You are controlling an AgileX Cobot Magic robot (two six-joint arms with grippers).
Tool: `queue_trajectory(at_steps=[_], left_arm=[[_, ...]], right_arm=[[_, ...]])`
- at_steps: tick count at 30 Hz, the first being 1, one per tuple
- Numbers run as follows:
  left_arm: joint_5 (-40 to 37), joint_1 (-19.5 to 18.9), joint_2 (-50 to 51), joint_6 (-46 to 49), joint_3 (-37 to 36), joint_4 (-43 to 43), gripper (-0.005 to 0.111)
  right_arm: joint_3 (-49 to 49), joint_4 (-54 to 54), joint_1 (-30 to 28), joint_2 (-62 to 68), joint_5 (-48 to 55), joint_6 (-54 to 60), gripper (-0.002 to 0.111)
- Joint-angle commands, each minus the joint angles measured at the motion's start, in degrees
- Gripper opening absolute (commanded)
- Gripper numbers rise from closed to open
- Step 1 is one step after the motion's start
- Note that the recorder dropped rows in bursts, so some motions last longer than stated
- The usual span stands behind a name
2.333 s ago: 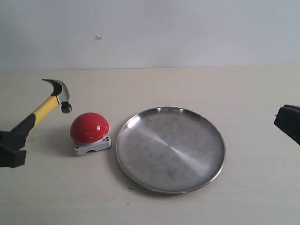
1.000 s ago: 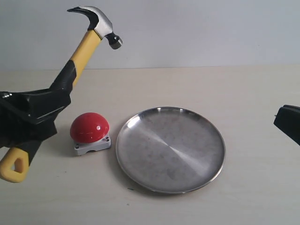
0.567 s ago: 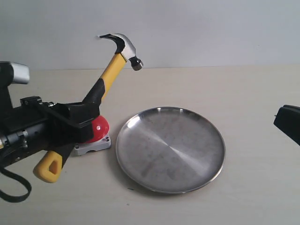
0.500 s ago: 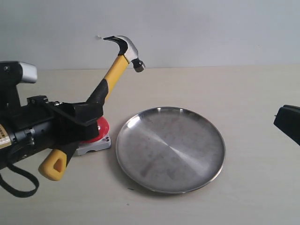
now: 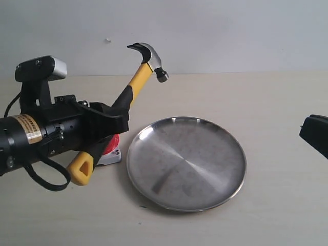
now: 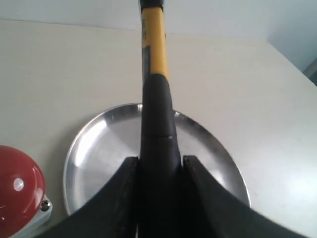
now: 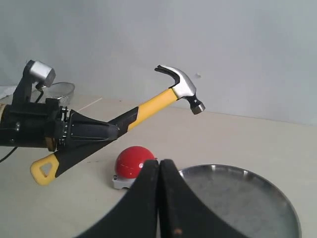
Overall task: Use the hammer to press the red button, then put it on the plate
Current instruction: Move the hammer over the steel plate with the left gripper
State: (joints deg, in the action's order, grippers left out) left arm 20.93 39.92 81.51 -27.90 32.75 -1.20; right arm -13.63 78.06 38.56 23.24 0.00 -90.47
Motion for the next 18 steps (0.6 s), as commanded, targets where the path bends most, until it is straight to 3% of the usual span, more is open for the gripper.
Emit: queue_trajectory(at_steps=[1, 4, 9, 12, 18], left_arm=[[8.7, 0.0, 2.2, -13.7, 1.3, -12.9, 0.000], [15.2, 0.0, 6.3, -21.6, 4.2, -21.4, 0.000], [15.7, 0.0, 15.2, -24.3, 12.2, -23.2, 0.000], [15.7, 0.0, 20.6, -31.1, 16.3, -26.1, 0.000], [15.7, -0.6, 27.4, -35.4, 20.1, -26.6, 0.000]], right_arm=[[0.2, 0.0, 0.1, 0.1, -0.4, 0.4, 0.000], [0.2, 0.0, 0.1, 0.1, -0.4, 0.4, 0.000], [0.2, 0.0, 0.1, 0.1, -0.4, 0.4, 0.000], [0.2, 0.0, 0.1, 0.1, -0.4, 0.4, 0.000], [0.2, 0.0, 0.1, 0.1, -0.4, 0.4, 0.000]])
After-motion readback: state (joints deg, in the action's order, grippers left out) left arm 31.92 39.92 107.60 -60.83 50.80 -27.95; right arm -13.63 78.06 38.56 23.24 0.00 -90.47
